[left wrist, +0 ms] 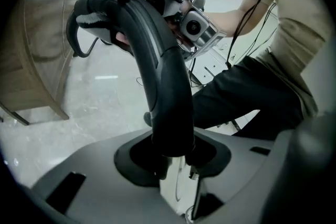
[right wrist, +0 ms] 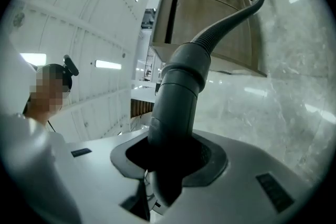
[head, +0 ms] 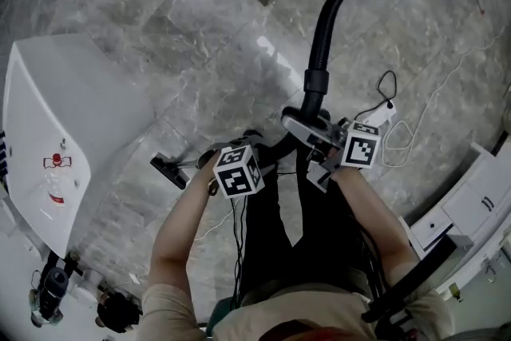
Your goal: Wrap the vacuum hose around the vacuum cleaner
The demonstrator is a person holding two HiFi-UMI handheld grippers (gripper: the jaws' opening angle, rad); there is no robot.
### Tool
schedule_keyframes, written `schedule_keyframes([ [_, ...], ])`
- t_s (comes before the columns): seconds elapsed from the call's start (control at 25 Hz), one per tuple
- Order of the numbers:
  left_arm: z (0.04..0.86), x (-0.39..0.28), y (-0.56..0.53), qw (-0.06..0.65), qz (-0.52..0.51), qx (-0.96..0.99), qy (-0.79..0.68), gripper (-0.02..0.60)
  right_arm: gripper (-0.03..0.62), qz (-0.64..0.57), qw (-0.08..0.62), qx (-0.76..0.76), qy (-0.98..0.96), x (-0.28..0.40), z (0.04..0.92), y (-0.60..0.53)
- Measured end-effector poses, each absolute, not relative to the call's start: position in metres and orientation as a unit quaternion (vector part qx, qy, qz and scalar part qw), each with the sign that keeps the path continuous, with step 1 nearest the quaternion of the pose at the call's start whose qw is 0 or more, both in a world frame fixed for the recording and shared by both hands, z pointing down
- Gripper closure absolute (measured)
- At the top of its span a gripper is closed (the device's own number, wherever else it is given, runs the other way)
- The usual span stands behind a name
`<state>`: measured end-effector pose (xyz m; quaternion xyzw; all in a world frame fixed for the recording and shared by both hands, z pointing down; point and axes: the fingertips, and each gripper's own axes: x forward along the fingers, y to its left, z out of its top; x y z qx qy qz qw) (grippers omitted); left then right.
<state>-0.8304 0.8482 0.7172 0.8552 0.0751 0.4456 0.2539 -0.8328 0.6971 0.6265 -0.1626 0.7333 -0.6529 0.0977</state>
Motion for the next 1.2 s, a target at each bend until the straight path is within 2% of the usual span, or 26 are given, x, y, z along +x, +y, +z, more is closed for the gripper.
schedule_keyframes([
  [0.36, 0.595, -0.792, 0.799, 0.166, 0.452, 0.877, 0.008, 0.439, 0.459, -0.577, 0.138, -0.186, 0.783, -0.801, 0.472, 0.664],
  [0.52, 0.552, -0.761, 0.775, 0.125, 0.445, 0.886, -0.036, 0.439, 0.459, -0.523, 0.126, -0.218, 0.814, -0.771, 0.418, 0.649],
  [0.68, 0.513, -0.73, 0.762, 0.086, 0.416, 0.902, -0.08, 0.437, 0.459, -0.488, 0.15, -0.252, 0.822, -0.738, 0.371, 0.646],
  [0.96, 0.468, -0.742, 0.75, 0.08, 0.379, 0.911, -0.141, 0.422, 0.459, -0.443, 0.167, -0.289, 0.832, -0.728, 0.319, 0.643],
  [1.2, 0.43, -0.779, 0.756, 0.109, 0.343, 0.911, -0.201, 0.396, 0.459, -0.405, 0.157, -0.314, 0.844, -0.704, 0.28, 0.643],
])
